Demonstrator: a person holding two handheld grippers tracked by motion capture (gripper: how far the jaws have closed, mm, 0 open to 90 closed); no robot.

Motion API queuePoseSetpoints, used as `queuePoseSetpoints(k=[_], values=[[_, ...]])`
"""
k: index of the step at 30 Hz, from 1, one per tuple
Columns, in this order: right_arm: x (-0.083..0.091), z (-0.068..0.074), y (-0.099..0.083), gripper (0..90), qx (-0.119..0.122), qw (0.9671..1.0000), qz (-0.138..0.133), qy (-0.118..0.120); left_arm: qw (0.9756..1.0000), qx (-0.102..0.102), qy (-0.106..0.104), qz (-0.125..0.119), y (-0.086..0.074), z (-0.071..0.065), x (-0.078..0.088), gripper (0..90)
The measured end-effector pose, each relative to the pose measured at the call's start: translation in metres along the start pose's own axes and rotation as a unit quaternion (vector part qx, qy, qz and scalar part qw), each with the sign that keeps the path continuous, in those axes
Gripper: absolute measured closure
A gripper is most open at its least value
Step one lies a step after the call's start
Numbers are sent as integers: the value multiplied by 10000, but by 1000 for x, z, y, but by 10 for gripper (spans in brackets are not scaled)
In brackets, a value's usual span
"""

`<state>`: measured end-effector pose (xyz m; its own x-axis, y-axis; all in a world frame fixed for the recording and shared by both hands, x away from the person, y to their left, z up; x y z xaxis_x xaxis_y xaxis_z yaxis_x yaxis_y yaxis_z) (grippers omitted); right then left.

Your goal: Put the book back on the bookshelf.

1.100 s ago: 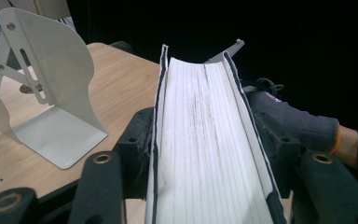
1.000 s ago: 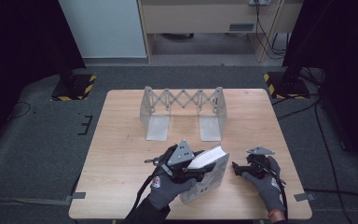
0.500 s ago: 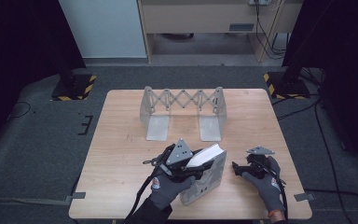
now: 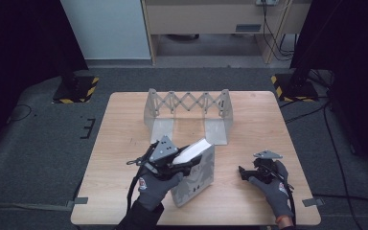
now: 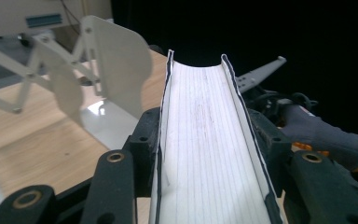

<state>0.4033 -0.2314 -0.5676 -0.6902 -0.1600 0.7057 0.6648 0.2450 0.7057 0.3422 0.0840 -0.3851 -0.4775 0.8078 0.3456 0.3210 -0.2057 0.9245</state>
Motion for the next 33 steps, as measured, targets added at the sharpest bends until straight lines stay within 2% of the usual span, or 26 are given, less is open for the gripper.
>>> queuePoseSetpoints(k=[6, 11, 15, 17, 19, 24, 28, 31, 33], values=[[0, 0, 0, 17, 19, 10000, 3, 1, 9989, 140, 391, -206, 11, 26, 29, 519], [0, 0, 0, 17, 17, 10000, 4, 2, 9961, 196, 809, -275, 21, 47, 47, 519], [0, 0, 0, 17, 17, 10000, 3, 2, 9937, 411, 1010, -271, 25, 68, 56, 519], [0, 0, 0, 17, 15, 10000, 3, 2, 9920, 479, 1136, -275, 28, 78, 59, 519], [0, 0, 0, 17, 15, 10000, 2, 4, 9903, 420, 1295, -267, 30, 86, 61, 519], [0, 0, 0, 17, 13, 10000, 3, 2, 9841, 430, 1702, -269, 36, 107, 62, 519], [0, 0, 0, 17, 8, 10000, 2, 0, 9807, 524, 1864, -285, 39, 122, 58, 520], [0, 0, 0, 17, 15, 10000, 3, 2, 9781, 728, 1928, -273, 40, 135, 54, 520], [0, 0, 0, 17, 15, 10000, 2, 2, 9774, 779, 1944, -271, 42, 142, 49, 520]])
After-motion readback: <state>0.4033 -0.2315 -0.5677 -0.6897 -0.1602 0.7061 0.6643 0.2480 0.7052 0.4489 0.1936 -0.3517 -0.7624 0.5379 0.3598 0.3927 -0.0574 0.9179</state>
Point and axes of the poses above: each handheld gripper's, and its own axes: x roughly backward along the jaws, y roughly out of its top, z roughly to its left, the point moved 4 cm from there along -x, roughly forward along the jaws, and after that the axes turned 6 degrees about -y, right-handed, at the moved point
